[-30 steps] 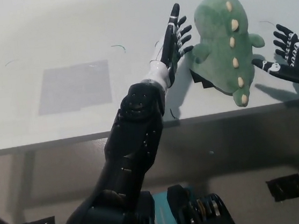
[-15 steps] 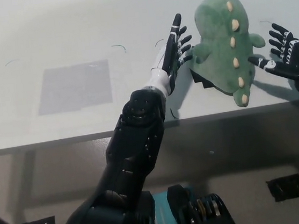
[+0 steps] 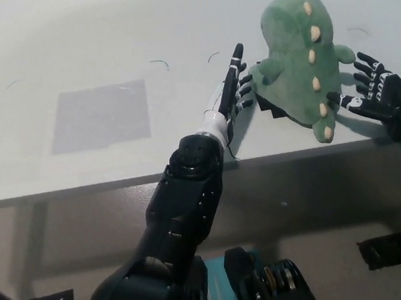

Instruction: Use both hands to pick up a dinasour on the right side and move it to the left side

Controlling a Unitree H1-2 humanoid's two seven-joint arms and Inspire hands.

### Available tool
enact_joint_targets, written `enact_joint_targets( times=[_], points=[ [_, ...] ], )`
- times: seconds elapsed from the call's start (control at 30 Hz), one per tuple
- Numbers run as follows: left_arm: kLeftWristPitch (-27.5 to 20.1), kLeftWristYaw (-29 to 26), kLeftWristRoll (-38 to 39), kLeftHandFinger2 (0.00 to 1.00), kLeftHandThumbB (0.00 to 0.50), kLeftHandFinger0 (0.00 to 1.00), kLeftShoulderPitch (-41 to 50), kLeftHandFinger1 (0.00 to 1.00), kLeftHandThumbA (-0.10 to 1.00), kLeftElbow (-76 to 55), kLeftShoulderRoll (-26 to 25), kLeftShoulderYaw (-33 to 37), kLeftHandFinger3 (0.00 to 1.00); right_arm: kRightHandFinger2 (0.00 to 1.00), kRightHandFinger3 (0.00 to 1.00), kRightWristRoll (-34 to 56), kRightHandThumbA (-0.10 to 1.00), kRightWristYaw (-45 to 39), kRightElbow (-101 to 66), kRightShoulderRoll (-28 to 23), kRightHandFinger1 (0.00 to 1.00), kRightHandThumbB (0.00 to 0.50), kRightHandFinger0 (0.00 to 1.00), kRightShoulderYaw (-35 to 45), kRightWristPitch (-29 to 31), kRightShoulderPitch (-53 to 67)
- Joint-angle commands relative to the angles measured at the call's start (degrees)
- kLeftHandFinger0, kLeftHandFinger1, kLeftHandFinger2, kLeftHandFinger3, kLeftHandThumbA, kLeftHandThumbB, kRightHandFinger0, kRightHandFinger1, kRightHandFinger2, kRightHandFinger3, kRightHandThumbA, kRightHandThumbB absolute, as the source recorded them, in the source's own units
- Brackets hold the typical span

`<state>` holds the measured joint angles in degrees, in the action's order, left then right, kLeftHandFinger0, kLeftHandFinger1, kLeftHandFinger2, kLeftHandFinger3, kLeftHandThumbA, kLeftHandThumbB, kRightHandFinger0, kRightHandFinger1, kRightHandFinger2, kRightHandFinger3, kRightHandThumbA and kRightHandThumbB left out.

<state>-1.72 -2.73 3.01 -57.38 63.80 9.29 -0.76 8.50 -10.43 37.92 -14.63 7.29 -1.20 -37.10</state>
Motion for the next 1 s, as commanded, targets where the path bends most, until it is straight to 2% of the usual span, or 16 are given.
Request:
enact_joint_targets(
  times=[0.0, 0.07, 0.1, 0.2, 0.3, 0.4, 0.47, 0.53, 0.6, 0.67, 0.73, 0.8, 0.87, 0.97],
  points=[
    [-0.7, -1.2, -1.1, 1.00, 0.312, 1.00, -3.1, 1.00, 1.00, 0.0, 0.9, 0.7, 1.00, 1.00, 1.00, 1.1, 1.00, -0.5, 0.2, -0.2, 1.00, 0.128, 1.00, 0.8, 3.2, -1.4],
    [-0.4, -1.4, -1.3, 1.00, 0.304, 1.00, -4.4, 1.00, 1.00, 1.5, 0.9, 0.9, 1.00, 1.00, 1.00, 1.3, 1.00, -0.6, 1.6, -0.1, 1.00, 0.142, 1.00, 0.9, 3.8, -2.5],
    [-0.4, -1.4, -1.3, 1.00, 0.309, 1.00, -4.5, 1.00, 1.00, 1.7, 1.0, 1.0, 1.00, 1.00, 1.00, 1.2, 1.00, -0.4, 1.7, 0.1, 1.00, 0.174, 1.00, 0.9, 3.9, -2.6],
    [-1.2, -1.6, -1.3, 1.00, 0.310, 1.00, -5.6, 1.00, 1.00, 3.9, 1.7, 1.2, 1.00, 1.00, 1.00, 1.6, 1.00, -0.4, 1.7, 1.2, 1.00, 0.194, 1.00, 1.0, 4.1, -3.2],
    [-1.5, -2.1, -1.4, 1.00, 0.305, 1.00, -5.9, 1.00, 1.00, 4.5, 2.0, 1.3, 1.00, 1.00, 1.00, 1.3, 1.00, -0.2, 1.6, 1.7, 1.00, 0.188, 1.00, 0.8, 4.1, -3.5],
    [-1.8, -2.8, -1.4, 1.00, 0.261, 1.00, -6.1, 1.00, 1.00, 4.8, 2.5, 1.2, 1.00, 1.00, 1.00, 1.2, 1.00, -0.2, 1.1, 2.8, 1.00, 0.215, 1.00, 0.5, 4.4, -3.8],
    [-1.9, -2.9, -1.4, 1.00, 0.260, 1.00, -6.1, 1.00, 1.00, 4.8, 2.5, 1.2, 1.00, 1.00, 1.00, 1.2, 1.00, -0.2, 1.2, 2.9, 1.00, 0.218, 1.00, 0.5, 4.4, -3.9],
    [-1.5, -3.2, -1.5, 1.00, 0.249, 1.00, -6.5, 1.00, 1.00, 5.2, 3.3, 1.4, 1.00, 1.00, 1.00, 1.7, 1.00, -0.4, -1.4, 4.1, 1.00, 0.196, 1.00, 0.4, 3.0, -3.4],
    [-2.4, -2.6, -0.5, 1.00, 0.272, 1.00, -6.9, 1.00, 1.00, 6.2, 4.4, 0.8, 1.00, 1.00, 1.00, 2.6, 1.00, -0.9, -3.9, 5.4, 1.00, 0.187, 1.00, 0.4, 2.0, -2.8],
    [-2.3, -2.6, -0.6, 1.00, 0.275, 1.00, -7.3, 1.00, 1.00, 6.6, 4.9, 0.9, 1.00, 1.00, 1.00, 2.1, 1.00, -0.8, -4.5, 5.9, 1.00, 0.203, 1.00, 0.1, 2.1, -2.7],
    [-3.0, -2.4, -1.6, 1.00, 0.268, 1.00, -7.6, 1.00, 1.00, 7.2, 5.2, 1.9, 1.00, 1.00, 1.00, 1.1, 1.00, -0.5, -5.0, 6.2, 1.00, 0.195, 1.00, -0.5, 2.5, -2.5],
    [-3.3, -2.3, -2.2, 1.00, 0.266, 1.00, -7.9, 1.00, 1.00, 7.6, 5.6, 2.7, 1.00, 1.00, 1.00, -0.9, 1.00, 0.8, -5.0, 6.5, 1.00, 0.215, 1.00, -1.3, 3.7, -2.2],
    [-3.3, -2.3, -2.3, 1.00, 0.272, 1.00, -8.0, 1.00, 1.00, 7.9, 5.8, 2.9, 1.00, 1.00, 1.00, -2.0, 1.00, 1.6, -5.0, 6.4, 1.00, 0.173, 1.00, -1.8, 3.4, -2.1],
    [-3.0, -2.2, -3.0, 1.00, 0.250, 1.00, -8.0, 1.00, 1.00, 8.4, 6.2, 3.8, 1.00, 1.00, 1.00, -3.0, 1.00, 2.9, -5.1, 6.4, 1.00, 0.198, 1.00, -2.1, 3.0, -1.6]
  ],
)
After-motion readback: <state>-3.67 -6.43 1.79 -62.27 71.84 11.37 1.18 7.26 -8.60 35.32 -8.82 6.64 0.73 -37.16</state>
